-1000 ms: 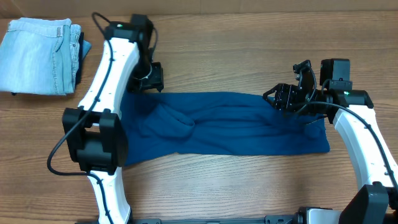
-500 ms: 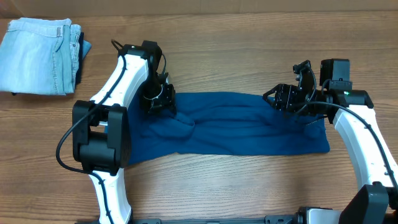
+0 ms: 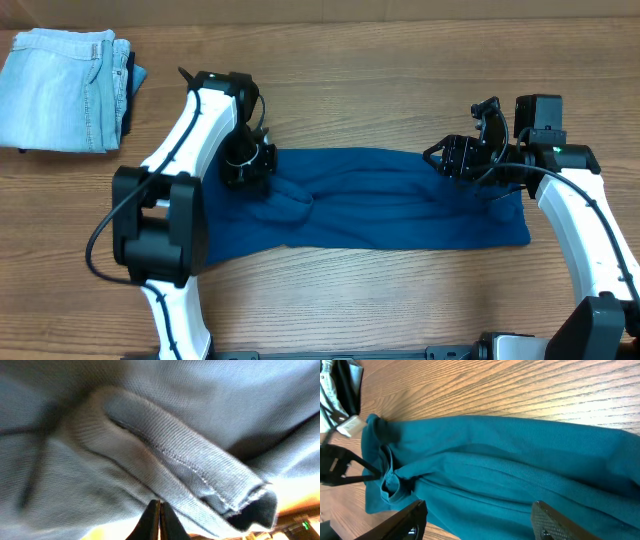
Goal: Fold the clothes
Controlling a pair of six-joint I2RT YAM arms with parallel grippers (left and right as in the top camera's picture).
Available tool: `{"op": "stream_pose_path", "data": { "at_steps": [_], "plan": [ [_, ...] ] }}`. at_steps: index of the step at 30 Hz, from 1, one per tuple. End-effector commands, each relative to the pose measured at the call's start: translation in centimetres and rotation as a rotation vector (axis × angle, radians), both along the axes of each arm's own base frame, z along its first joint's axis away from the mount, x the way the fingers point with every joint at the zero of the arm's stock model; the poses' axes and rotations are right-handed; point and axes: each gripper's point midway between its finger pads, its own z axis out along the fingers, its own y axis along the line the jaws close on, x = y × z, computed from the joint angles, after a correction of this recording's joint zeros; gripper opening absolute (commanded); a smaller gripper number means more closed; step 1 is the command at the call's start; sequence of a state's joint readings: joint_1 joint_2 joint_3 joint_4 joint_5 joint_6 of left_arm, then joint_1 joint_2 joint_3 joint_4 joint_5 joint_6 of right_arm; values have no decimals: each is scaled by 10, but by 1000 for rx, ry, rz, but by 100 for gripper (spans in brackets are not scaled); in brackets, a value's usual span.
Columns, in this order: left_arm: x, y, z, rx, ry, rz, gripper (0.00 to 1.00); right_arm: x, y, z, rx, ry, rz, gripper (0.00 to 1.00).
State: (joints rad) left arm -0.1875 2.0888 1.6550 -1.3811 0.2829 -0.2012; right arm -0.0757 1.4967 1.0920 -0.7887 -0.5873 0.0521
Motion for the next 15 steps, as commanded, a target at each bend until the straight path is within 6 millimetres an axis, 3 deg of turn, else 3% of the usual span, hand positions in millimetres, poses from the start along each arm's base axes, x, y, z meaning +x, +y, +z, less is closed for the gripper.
{"op": "stream_pose_path", "data": {
  "at_steps": [1,3,8,15],
  "plan": [
    [36,37,26,182,-233,46,19,3,2,5,-4,-17,6,70],
    [48,42,24,181,-275,70,25,3,2,5,-3,-16,6,70],
    [63,59,2,171,-265,119,22,1,2,4,-3,-6,6,68],
    [66,41,-24,78,-225,70,18,1,2,4,-3,-6,6,68]
  ]
}}
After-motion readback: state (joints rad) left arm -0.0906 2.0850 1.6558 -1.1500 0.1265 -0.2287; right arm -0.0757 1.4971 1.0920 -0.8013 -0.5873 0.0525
